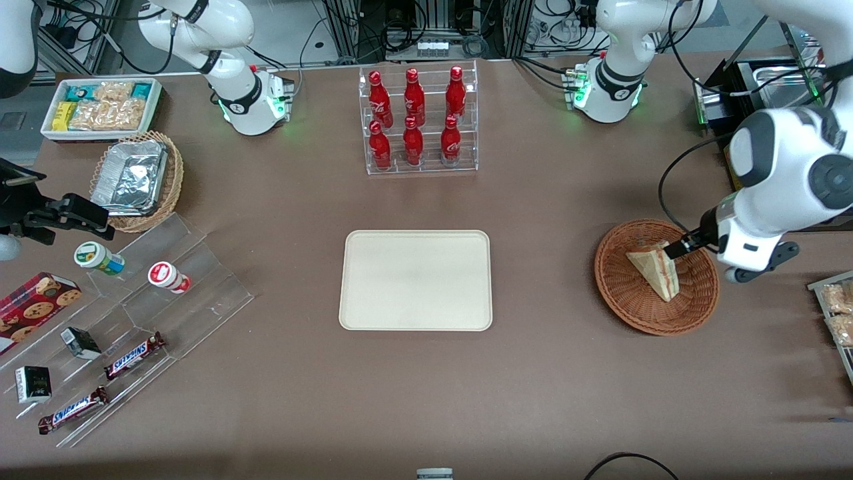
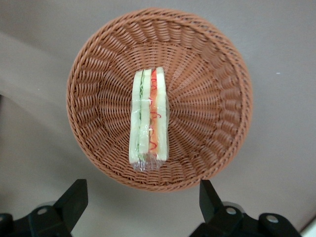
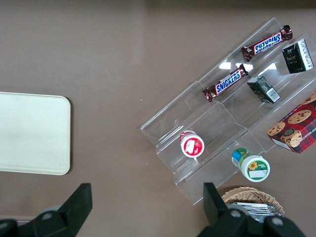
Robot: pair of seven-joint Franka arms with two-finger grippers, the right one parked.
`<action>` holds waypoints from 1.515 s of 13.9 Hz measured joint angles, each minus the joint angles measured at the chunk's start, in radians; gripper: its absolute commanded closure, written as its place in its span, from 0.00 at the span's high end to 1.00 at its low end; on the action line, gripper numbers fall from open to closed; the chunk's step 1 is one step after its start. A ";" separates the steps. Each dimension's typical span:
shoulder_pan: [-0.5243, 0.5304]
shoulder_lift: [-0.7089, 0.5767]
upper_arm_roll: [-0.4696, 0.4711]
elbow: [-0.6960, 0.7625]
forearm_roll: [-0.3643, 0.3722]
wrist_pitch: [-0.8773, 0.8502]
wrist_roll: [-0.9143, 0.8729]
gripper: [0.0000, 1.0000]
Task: Place sandwich from basket to tray
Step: 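Close the left gripper on the wrapped sandwich and lift it, then carry the sandwich with the left gripper over the cream tray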
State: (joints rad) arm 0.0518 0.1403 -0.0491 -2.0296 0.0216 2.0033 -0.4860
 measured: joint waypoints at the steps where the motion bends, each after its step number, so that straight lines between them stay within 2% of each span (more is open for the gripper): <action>1: 0.000 0.025 0.000 -0.008 0.001 0.028 -0.013 1.00; 5: -0.002 0.118 -0.001 -0.075 0.006 0.191 -0.104 1.00; 9: -0.001 0.191 -0.001 -0.081 0.120 0.217 -0.159 0.98; 10: -0.001 0.210 -0.001 -0.082 0.131 0.237 -0.168 0.93; 13: -0.001 0.253 -0.001 -0.082 0.135 0.275 -0.174 0.61; 15: -0.001 0.254 -0.001 -0.077 0.135 0.277 -0.174 0.48; 18: -0.001 0.237 -0.002 -0.040 0.135 0.227 -0.174 0.42; 21: -0.013 0.190 -0.024 0.065 0.135 0.059 -0.173 0.41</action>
State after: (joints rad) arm 0.0391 0.3303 -0.0729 -1.9645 0.1568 2.0618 -0.6590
